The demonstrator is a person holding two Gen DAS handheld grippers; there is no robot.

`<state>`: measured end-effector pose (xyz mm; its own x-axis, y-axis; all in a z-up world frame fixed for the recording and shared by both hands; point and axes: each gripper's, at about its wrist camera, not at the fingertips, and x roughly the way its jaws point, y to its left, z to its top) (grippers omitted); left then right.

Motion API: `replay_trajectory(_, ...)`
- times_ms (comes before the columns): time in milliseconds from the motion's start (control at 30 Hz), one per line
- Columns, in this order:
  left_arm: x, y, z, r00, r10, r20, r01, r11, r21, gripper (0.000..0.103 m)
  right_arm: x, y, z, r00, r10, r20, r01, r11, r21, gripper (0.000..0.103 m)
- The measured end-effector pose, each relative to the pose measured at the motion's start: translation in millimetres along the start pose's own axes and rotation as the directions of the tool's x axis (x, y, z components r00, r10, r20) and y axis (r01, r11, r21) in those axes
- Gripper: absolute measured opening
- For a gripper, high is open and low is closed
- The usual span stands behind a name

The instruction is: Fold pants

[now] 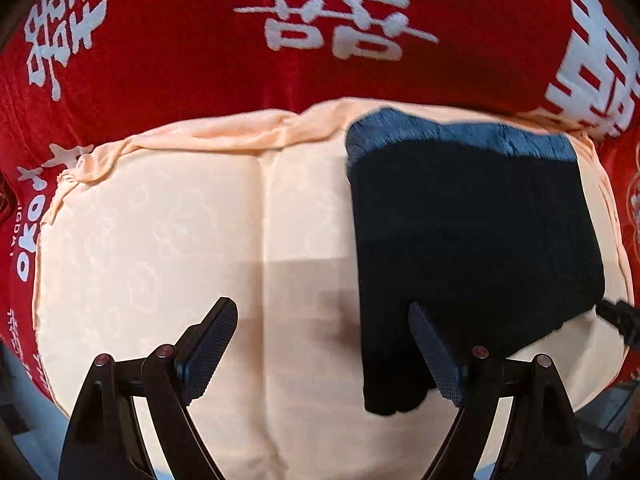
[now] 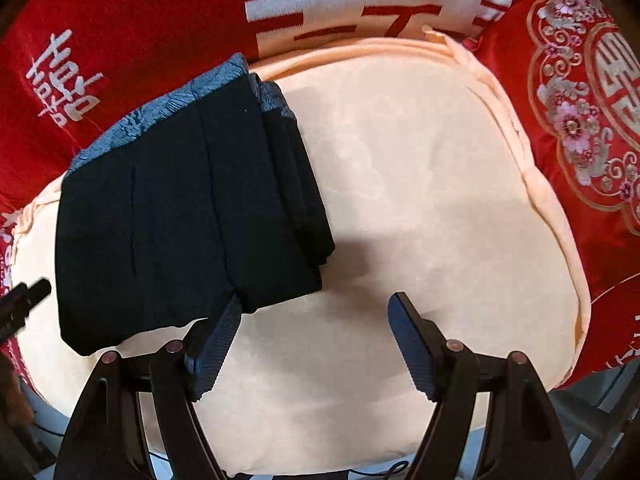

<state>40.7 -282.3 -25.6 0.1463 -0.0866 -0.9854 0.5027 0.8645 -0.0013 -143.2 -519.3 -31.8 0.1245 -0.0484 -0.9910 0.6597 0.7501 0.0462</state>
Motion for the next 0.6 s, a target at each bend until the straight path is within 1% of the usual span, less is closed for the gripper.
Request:
replay_trajectory(33, -0.8, 1.3, 5.4, 1.0, -0.001, 0.007, 0.001, 1.0, -0.008, 0.088, -5.0, -5.7, -1.5, 1.0, 0.007, 0.01, -0.007, 1.0, 0.0, 0.079)
replay_trajectory(67, -1.9, 1.8, 12.9, 1.0, 0.001, 0.019, 0.0, 1.0, -0.016, 0.088, -8.4, -3.3, 1.5, 1.0, 0.012, 0.023, -0.012, 1.0, -0.003, 0.079)
replay_trajectory(133, -3.7, 1.9, 27.9, 0.999, 0.011, 0.043, -0.009, 1.0, -0.029, 0.088, -14.4, -4.1, 9.8, 0.998, 0.024, 0.055, -0.023, 1.0, -0.017, 0.079)
replay_trajectory(200, -0.5, 0.7, 45.6, 0.998, 0.023, 0.058, -0.019, 0.998, -0.054, 0.088, -13.5, -5.2, 23.1, 0.998, 0.03, 0.063, -0.028, 0.999, -0.028, 0.079)
replay_trajectory(267, 10.5, -2.5, 62.3, 0.998, 0.031, 0.051, -0.027, 0.997, -0.076, 0.088, -9.4, -4.9, 34.6, 0.998, 0.039, 0.057, -0.038, 0.999, -0.027, 0.079)
replay_trajectory(333, 26.6, -7.5, 69.8, 0.998, 0.061, 0.032, -0.058, 0.995, -0.078, 0.088, -5.8, -4.1, 48.4, 0.997, 0.064, 0.043, -0.063, 0.998, -0.026, 0.079)
replay_trajectory(400, 42.4, -7.2, 70.0, 0.997, 0.083, 0.005, -0.083, 0.993, -0.086, 0.088, -0.3, -2.3, 60.5, 0.996, 0.079, 0.038, -0.077, 0.996, -0.044, 0.079)
replay_trajectory(433, 49.9, -4.2, 67.0, 0.997, 0.081, -0.007, -0.082, 0.992, -0.099, 0.088, 2.5, -0.2, 64.6, 0.996, 0.083, 0.034, -0.081, 0.995, -0.06, 0.079)
replay_trajectory(500, 55.0, -1.6, 61.9, 0.997, 0.083, -0.007, -0.083, 0.991, -0.105, 0.089, 8.4, 3.2, 70.8, 0.996, 0.088, 0.022, -0.086, 0.993, -0.084, 0.079)
replay_trajectory(533, 58.1, -1.2, 58.3, 0.996, 0.094, -0.004, -0.094, 0.991, -0.097, 0.089, 11.0, 3.3, 71.3, 0.996, 0.093, 0.013, -0.091, 0.991, -0.093, 0.079)
replay_trajectory(600, 63.4, -4.9, 50.0, 0.988, 0.154, 0.0, -0.153, 0.987, -0.043, 0.089, 15.3, 3.1, 69.4, 0.995, 0.098, 0.004, -0.097, 0.99, -0.102, 0.079)
